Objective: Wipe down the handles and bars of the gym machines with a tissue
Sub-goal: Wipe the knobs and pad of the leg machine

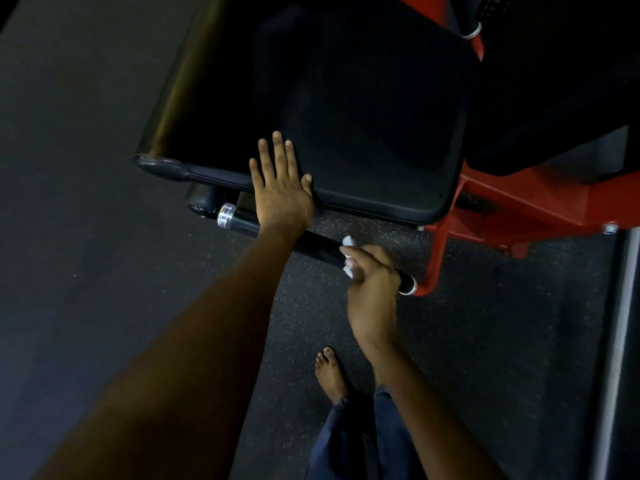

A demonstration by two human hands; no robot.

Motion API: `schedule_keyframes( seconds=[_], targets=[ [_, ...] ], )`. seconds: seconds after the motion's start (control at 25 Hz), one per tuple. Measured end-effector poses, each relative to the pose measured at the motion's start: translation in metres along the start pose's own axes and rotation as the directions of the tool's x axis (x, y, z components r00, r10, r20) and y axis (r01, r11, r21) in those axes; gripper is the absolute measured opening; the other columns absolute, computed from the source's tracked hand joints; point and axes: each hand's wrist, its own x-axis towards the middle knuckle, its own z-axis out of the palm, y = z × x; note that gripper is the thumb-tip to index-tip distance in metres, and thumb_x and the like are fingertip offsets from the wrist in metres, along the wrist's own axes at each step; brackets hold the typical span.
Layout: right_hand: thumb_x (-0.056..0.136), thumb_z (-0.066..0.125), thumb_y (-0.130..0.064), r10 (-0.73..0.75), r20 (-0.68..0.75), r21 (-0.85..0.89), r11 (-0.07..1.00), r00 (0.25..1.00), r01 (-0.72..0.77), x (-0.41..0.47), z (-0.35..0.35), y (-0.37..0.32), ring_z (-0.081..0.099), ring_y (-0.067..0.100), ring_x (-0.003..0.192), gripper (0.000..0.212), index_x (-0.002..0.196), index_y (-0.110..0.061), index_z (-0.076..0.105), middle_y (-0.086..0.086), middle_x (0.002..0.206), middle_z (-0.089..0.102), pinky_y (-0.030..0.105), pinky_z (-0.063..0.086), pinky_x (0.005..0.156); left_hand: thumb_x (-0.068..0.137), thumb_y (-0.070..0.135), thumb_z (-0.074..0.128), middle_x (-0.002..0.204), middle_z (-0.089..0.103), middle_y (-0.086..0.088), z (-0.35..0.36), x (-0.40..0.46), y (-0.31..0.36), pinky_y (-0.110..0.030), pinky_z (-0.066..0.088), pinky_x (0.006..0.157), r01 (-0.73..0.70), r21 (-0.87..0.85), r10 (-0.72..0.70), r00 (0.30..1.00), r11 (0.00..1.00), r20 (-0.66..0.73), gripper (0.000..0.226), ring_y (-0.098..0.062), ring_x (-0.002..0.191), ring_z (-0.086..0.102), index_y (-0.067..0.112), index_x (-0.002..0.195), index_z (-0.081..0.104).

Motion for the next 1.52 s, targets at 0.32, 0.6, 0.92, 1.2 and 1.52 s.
schedule_keyframes(
  seconds=[0.32, 0.6, 0.92, 1.2, 1.52],
  targets=[
    [0.091, 0.048, 0.001, 0.351, -0.121, -0.199, 0.908, 0.928, -0.369, 0.032, -0.014, 0.038, 0.06, 0.02, 0.097, 0.029, 0.116, -0.006, 0.061, 0.012, 0.117, 0.061, 0.024, 0.05, 0.076, 0.096, 0.044, 0.022, 0.159, 0.024, -0.002, -0.029, 0.023, -0.11, -0.046, 0.014, 0.115, -0.403, -0.047, 0.396, 0.911, 0.914, -0.112, 0.06, -0.025, 0.145, 0.022, 0.02, 0.149, 0.033],
    [0.092, 0.047, 0.0, 0.025, -0.092, -0.136, 0.99, 0.995, -0.038, 0.042, -0.005, 0.013, 0.055, 0.015, 0.105, 0.034, 0.122, -0.013, 0.059, 0.004, 0.119, 0.057, 0.005, 0.035, 0.072, 0.098, 0.034, 0.033, 0.139, 0.054, -0.01, 0.001, -0.053, -0.09, -0.039, 0.013, 0.117, -0.516, -0.144, 0.481, 0.849, 0.844, -0.22, 0.048, -0.025, 0.137, 0.039, 0.009, 0.132, 0.056],
    [0.093, 0.05, -0.008, -0.107, 0.066, -0.177, 0.977, 0.992, 0.117, 0.006, 0.003, -0.004, 0.049, 0.007, 0.082, 0.028, 0.12, -0.012, 0.058, 0.005, 0.104, 0.055, 0.018, 0.04, 0.069, 0.103, 0.041, 0.019, 0.148, 0.038, -0.015, 0.044, -0.087, -0.057, -0.035, -0.008, 0.119, -0.314, -0.179, 0.239, 0.907, 0.932, -0.346, 0.054, -0.03, 0.141, 0.019, 0.006, 0.142, 0.033],
    [0.08, 0.054, 0.001, -0.26, -0.146, -0.235, 0.946, 0.955, 0.222, -0.021, -0.02, 0.071, 0.061, 0.027, 0.097, 0.029, 0.105, -0.007, 0.067, 0.013, 0.106, 0.06, 0.037, 0.054, 0.078, 0.103, 0.034, 0.021, 0.151, 0.036, -0.009, 0.043, -0.091, -0.055, -0.034, -0.005, 0.12, -0.317, -0.229, 0.199, 0.885, 0.92, -0.421, 0.05, -0.026, 0.145, 0.014, 0.01, 0.145, 0.034],
    [0.074, 0.062, 0.016, -0.556, 0.149, -0.167, 0.801, 0.817, 0.575, 0.018, -0.006, 0.027, 0.059, 0.023, 0.102, 0.036, 0.103, -0.004, 0.069, 0.011, 0.109, 0.061, 0.022, 0.048, 0.09, 0.102, 0.035, 0.02, 0.154, 0.032, -0.011, 0.043, -0.094, -0.044, -0.036, -0.002, 0.121, -0.227, -0.28, 0.097, 0.906, 0.933, -0.413, 0.054, -0.026, 0.146, 0.011, 0.006, 0.144, 0.038]
  ],
)
